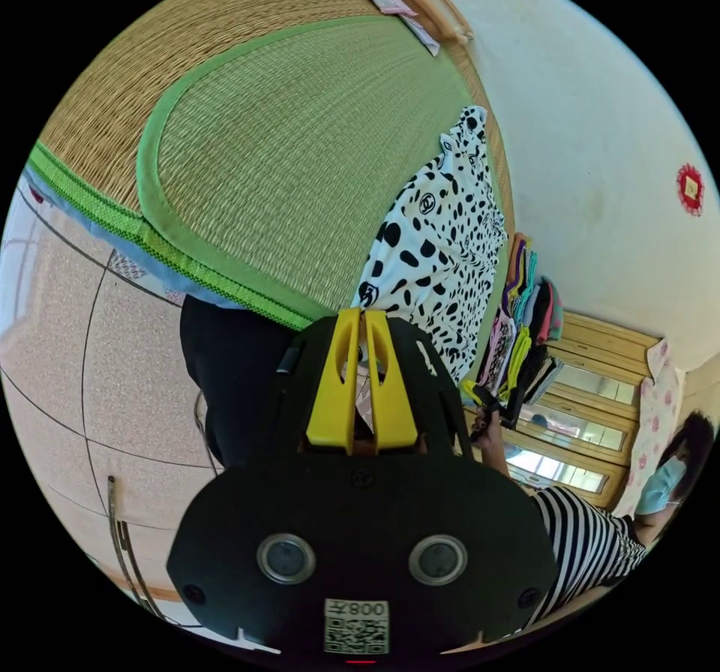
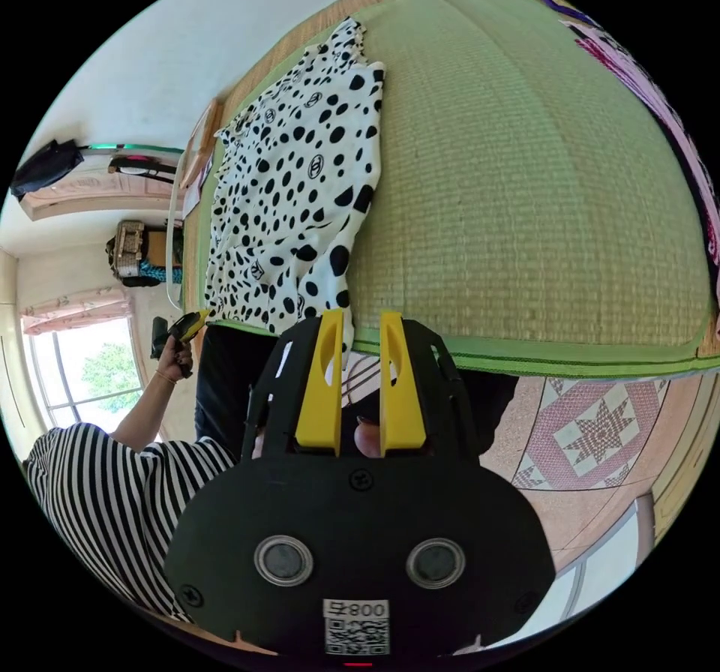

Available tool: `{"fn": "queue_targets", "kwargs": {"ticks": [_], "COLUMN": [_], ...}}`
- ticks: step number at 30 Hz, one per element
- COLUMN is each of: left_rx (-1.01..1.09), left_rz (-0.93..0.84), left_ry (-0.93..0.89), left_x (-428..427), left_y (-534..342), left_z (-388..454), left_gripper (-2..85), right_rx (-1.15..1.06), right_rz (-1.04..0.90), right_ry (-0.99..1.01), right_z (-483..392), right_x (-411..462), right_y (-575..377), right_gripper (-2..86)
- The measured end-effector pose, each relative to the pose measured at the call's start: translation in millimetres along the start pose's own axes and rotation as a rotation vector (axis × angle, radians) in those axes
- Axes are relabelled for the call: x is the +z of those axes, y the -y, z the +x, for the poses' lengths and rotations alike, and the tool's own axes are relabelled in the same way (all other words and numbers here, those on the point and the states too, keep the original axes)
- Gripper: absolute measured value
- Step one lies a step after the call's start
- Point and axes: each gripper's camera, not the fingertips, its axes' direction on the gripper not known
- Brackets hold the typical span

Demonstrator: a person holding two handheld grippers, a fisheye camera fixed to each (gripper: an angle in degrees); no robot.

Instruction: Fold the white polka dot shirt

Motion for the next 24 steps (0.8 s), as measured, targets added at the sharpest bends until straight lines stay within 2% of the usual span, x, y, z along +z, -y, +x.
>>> {"fn": "queue_targets", "kwargs": {"ticks": [5,9,13,20,24], "left_rx": [0.005,0.022,0.062,0.122,0.118], "left_rz": [-0.031,-0.059,-0.1,-0.169,-0.083], "left_ry": [-0.001,-0.029,-0.032,0.082,0.111], "left_x": [0.6,-4.2,-6.2,-10.0,-39.5], "left_y": [9.4,15.4,19.2,35.3,47.1], "left_z": [8.0,18.0,32.7,64.0,81.0], "left_gripper": [1.1,1.2,1.4,2.8,4.3], "right_rx": [-0.025,-0.029,-0.055,0.031,0.085], "right_rz": [-0.009,-0.065,-0.099,-0.104,-0.07], "right_ry": [-0.08,-0.143,-0.274,-0.133,-0.161], "right_z": [-27.8,-38.8,-44.2,-23.1,-21.8], "right_x": [9.4,5.8,-16.4,-34.8,-51.2], "right_y": [-1.4,7.1,4.1,-6.8,-6.5], "right_gripper": [7.4,2.2,0.6,0.1,0.1]}}
